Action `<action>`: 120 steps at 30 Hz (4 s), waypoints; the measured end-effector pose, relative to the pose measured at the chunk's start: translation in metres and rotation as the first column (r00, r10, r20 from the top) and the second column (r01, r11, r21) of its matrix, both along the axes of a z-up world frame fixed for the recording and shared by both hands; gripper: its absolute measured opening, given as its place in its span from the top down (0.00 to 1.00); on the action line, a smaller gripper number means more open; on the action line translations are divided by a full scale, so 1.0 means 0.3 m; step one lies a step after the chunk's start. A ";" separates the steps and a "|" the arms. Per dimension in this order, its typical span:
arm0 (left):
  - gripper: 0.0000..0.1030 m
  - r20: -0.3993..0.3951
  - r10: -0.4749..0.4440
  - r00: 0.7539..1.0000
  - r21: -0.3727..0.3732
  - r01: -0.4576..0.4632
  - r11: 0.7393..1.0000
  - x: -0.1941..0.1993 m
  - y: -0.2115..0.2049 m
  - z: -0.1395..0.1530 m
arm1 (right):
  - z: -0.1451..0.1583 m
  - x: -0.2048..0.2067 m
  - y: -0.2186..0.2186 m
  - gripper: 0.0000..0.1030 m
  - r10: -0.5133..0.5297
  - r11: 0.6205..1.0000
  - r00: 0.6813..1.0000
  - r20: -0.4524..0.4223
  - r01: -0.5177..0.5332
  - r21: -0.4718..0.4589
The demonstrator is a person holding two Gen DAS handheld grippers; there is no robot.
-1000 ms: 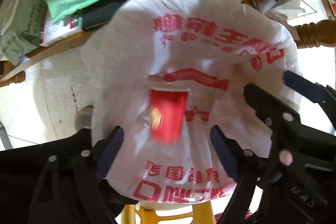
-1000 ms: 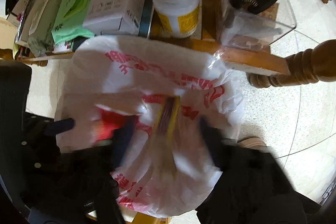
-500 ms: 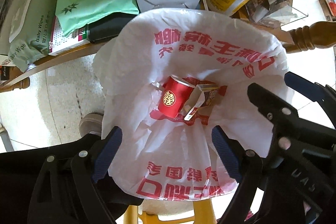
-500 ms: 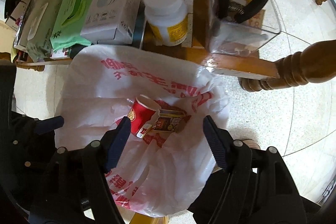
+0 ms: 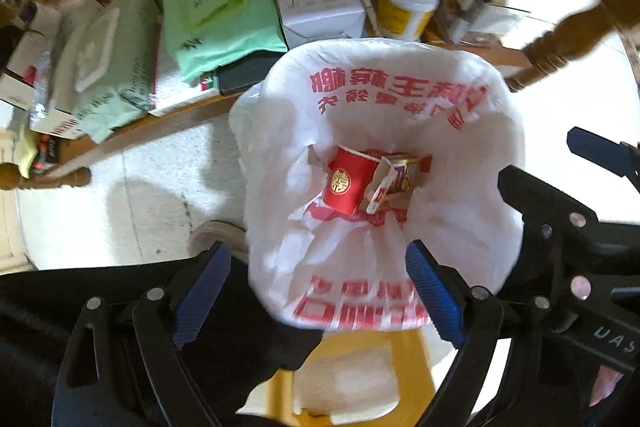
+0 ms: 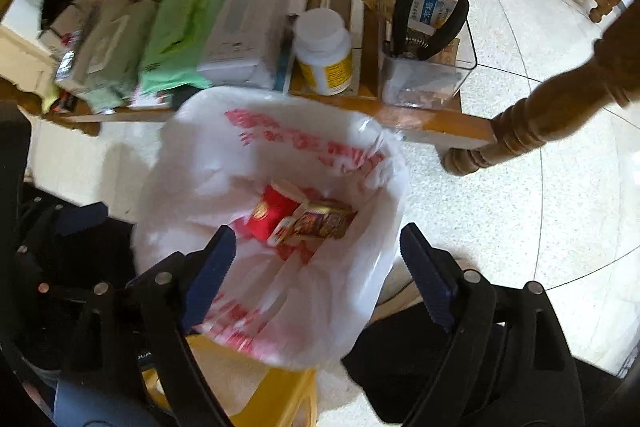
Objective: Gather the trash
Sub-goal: 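Raise both tools back over the table toward the remaining trash, then grasp the dark box with the left tool while the right tool grasps the red cigarette pack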
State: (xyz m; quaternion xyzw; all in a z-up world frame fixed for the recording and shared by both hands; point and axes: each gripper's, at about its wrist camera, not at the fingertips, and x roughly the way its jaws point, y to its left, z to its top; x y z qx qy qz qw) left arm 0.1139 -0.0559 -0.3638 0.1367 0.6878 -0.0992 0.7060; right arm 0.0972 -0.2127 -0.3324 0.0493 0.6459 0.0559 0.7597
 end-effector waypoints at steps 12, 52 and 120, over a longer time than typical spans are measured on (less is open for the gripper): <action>0.15 0.314 -0.263 0.912 -0.017 0.282 0.959 -0.210 0.104 0.662 | 0.552 -0.218 -0.005 0.14 0.109 0.987 0.967 0.228 -0.132 0.088; 0.07 0.295 -0.775 0.560 0.148 0.774 0.616 0.400 -0.090 1.208 | 1.226 0.397 -0.105 0.08 0.253 0.967 0.931 0.262 -0.241 -0.079; 0.75 0.213 -0.515 0.830 -0.079 0.540 0.838 0.723 -0.130 0.909 | 0.776 0.607 -0.042 0.46 0.290 0.948 0.955 0.064 -0.278 -0.156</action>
